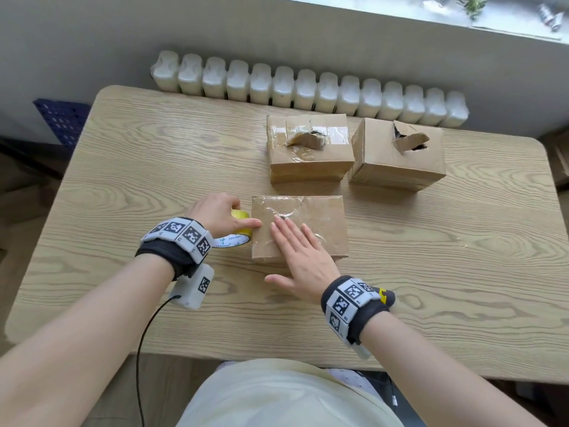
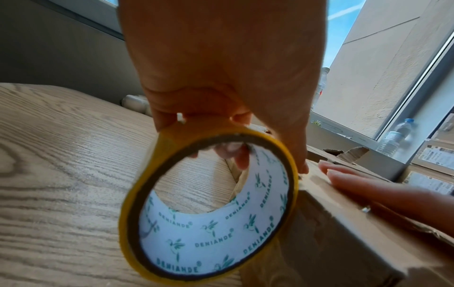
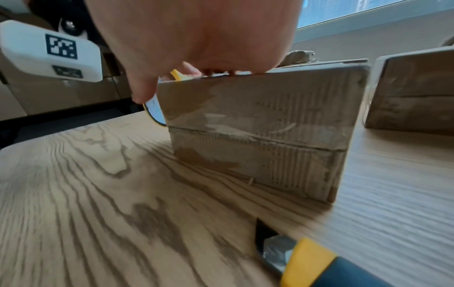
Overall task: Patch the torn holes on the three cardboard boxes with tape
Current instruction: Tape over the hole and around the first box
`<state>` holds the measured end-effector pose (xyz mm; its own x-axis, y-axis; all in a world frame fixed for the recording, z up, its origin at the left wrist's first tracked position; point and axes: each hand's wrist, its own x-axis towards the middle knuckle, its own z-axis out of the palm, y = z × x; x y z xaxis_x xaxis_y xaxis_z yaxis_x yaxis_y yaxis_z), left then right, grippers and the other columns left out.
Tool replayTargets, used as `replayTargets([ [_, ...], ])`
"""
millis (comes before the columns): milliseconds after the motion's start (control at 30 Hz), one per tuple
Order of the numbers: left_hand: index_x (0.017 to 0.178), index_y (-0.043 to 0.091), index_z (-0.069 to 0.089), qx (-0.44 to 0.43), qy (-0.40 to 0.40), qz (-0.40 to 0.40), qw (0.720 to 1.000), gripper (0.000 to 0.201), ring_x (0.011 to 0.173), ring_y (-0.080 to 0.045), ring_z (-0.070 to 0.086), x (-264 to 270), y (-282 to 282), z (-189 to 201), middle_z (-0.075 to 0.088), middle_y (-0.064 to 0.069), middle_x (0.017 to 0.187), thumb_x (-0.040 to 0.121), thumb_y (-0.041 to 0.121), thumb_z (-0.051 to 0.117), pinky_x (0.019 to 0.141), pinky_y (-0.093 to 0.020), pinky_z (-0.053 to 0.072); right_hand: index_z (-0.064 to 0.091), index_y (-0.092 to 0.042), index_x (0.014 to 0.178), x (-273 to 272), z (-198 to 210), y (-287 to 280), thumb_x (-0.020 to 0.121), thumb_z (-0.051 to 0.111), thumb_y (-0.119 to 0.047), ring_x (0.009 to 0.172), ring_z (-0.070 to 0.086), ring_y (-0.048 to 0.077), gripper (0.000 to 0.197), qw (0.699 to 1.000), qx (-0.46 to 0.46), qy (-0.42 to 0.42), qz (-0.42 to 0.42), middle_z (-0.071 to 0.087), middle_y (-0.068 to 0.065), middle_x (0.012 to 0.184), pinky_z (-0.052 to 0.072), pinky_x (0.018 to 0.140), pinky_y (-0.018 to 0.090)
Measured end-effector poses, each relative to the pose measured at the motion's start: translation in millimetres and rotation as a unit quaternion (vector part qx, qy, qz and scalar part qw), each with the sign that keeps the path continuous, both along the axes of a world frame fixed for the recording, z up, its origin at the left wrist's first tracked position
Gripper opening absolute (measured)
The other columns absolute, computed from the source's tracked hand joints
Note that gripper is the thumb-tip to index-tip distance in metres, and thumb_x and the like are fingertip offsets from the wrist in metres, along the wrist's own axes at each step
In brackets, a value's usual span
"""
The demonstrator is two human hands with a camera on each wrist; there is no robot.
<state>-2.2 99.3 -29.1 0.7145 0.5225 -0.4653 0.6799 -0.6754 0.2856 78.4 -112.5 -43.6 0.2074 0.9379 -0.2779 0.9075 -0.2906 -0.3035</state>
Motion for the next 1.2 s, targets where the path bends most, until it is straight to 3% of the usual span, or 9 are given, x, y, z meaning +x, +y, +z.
replayTargets([
  [133,0.083,0.032,0.058,-0.074,-0.035,0.013,0.997,0.028,0.087,-0.023,0.057,-9,5,-1,0.057,0.008,0.075,0.079,0.058,0.049,0.075,-0.032,0.043,-0.011,-0.014,0.150,7,15,14,0.070,0.061,-0.070,0.143,-0.023,0.017,0.122,0.999,-0.027,0.018,-0.032,-0.024,0.004,0.156,-0.013,0.117,0.034],
  [267,0.088,0.028,0.062,-0.140,-0.071,0.034,0.987,0.028,0.081,-0.020,0.055,-12,6,5,0.059,0.008,0.076,0.072,0.044,0.046,0.069,-0.030,0.038,-0.018,-0.015,0.148,18,18,46,0.054,0.074,-0.070,0.143,-0.023,0.028,0.142,0.996,-0.076,-0.028,0.024,-0.026,0.012,0.155,-0.010,0.118,0.042],
  [367,0.094,0.024,0.064,-0.142,-0.077,0.028,0.986,0.013,0.081,-0.018,0.054,-14,5,5,0.058,0.010,0.075,0.087,0.032,0.056,0.069,-0.028,0.035,-0.019,-0.017,0.148,23,17,64,0.050,0.078,-0.067,0.143,-0.022,0.032,0.147,0.992,-0.113,-0.042,0.043,-0.024,0.017,0.154,-0.006,0.118,0.048],
  [533,0.106,0.020,0.067,-0.183,-0.079,0.021,0.980,0.032,0.089,-0.014,0.055,-22,12,3,0.063,0.004,0.093,0.082,0.040,0.061,0.079,-0.027,0.040,-0.009,-0.015,0.150,16,18,80,0.054,0.085,-0.047,0.145,-0.004,0.036,0.139,0.989,-0.120,-0.060,0.062,-0.002,0.025,0.155,0.000,0.117,0.051],
  [667,0.088,0.018,0.067,-0.222,-0.077,0.005,0.972,0.051,0.080,-0.020,0.060,-30,24,24,0.067,-0.002,0.083,0.057,0.055,0.050,0.076,-0.035,0.046,0.004,-0.017,0.150,18,26,76,0.050,0.085,-0.045,0.141,0.005,0.038,0.132,0.996,-0.070,-0.021,0.044,0.010,0.026,0.150,0.001,0.117,0.053],
  [767,0.063,0.017,0.054,-0.246,-0.164,0.030,0.955,0.041,0.059,-0.010,0.044,-34,38,50,0.049,0.009,0.059,0.058,0.058,0.049,0.062,-0.027,0.035,0.010,-0.020,0.148,25,41,71,0.052,0.083,-0.038,0.141,0.003,0.036,0.123,0.998,-0.005,0.060,-0.007,0.010,0.024,0.148,-0.002,0.117,0.052],
  [900,0.061,0.028,0.060,-0.303,-0.266,0.049,0.914,0.023,0.059,-0.003,0.044,-23,43,87,0.050,0.014,0.058,0.063,0.052,0.058,0.058,-0.017,0.033,0.014,-0.025,0.145,36,58,64,0.052,0.080,-0.030,0.136,0.017,0.034,0.114,0.978,0.093,0.171,-0.073,0.012,0.013,0.144,0.029,0.110,0.054],
  [1000,0.064,0.030,0.065,-0.332,-0.293,0.037,0.896,0.016,0.060,0.001,0.051,-8,33,100,0.058,0.016,0.060,0.064,0.046,0.063,0.058,-0.009,0.038,0.016,-0.025,0.145,45,61,55,0.053,0.083,-0.035,0.136,0.020,0.032,0.114,0.972,0.113,0.187,-0.090,0.011,0.010,0.145,0.035,0.107,0.051],
  [1200,0.087,0.000,0.064,-0.343,-0.278,0.007,0.897,0.023,0.066,0.000,0.060,21,6,107,0.061,-0.001,0.076,0.081,0.021,0.068,0.061,-0.009,0.046,-0.002,-0.039,0.145,65,57,24,0.047,0.078,-0.042,0.126,0.036,0.033,0.127,0.968,0.115,0.175,-0.138,0.011,-0.002,0.144,0.042,0.098,0.055],
])
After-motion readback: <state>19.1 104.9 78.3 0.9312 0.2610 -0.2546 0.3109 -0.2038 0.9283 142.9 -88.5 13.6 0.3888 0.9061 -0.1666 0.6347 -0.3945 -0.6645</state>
